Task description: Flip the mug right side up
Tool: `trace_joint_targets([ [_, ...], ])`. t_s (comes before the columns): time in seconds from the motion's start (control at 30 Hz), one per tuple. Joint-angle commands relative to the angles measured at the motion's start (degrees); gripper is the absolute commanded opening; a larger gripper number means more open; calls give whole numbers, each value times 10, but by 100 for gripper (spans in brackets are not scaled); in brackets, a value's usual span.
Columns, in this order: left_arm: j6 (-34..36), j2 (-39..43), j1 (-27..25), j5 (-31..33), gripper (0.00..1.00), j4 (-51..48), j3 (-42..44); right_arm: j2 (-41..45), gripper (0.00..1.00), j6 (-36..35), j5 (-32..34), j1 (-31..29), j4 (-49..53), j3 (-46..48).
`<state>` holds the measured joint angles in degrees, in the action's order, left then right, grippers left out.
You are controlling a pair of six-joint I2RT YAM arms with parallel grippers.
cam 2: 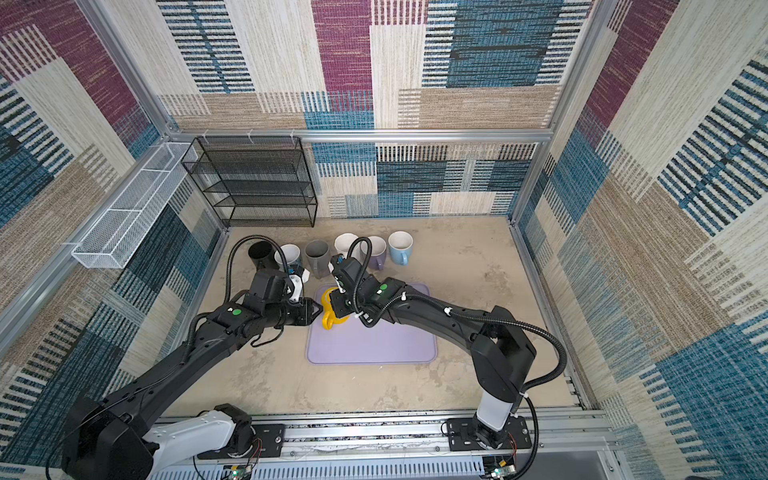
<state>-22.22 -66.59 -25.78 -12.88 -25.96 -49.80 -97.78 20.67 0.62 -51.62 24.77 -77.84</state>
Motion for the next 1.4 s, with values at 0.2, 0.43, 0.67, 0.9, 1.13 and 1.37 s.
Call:
trace_joint_targets([
  [0.2,8,2,-1,14,31,-16,-4,39,36,-11,25,9,-19,24],
  [0.43,13,-15,-3,24,32,-35,-11,62,49,-13,26,32,-29,47],
  [0.67,6,-57,-14,45,33,-54,-30,80,56,-10,24,54,-35,68],
  [0.9,10,-112,-47,104,35,-99,-75,85,63,-6,21,70,-38,85],
  [1.13,5,-166,-72,161,33,-147,-121,83,66,-5,16,78,-42,94],
  [1.37,7,-198,-78,164,33,-156,-146,80,67,-5,16,85,-42,101],
])
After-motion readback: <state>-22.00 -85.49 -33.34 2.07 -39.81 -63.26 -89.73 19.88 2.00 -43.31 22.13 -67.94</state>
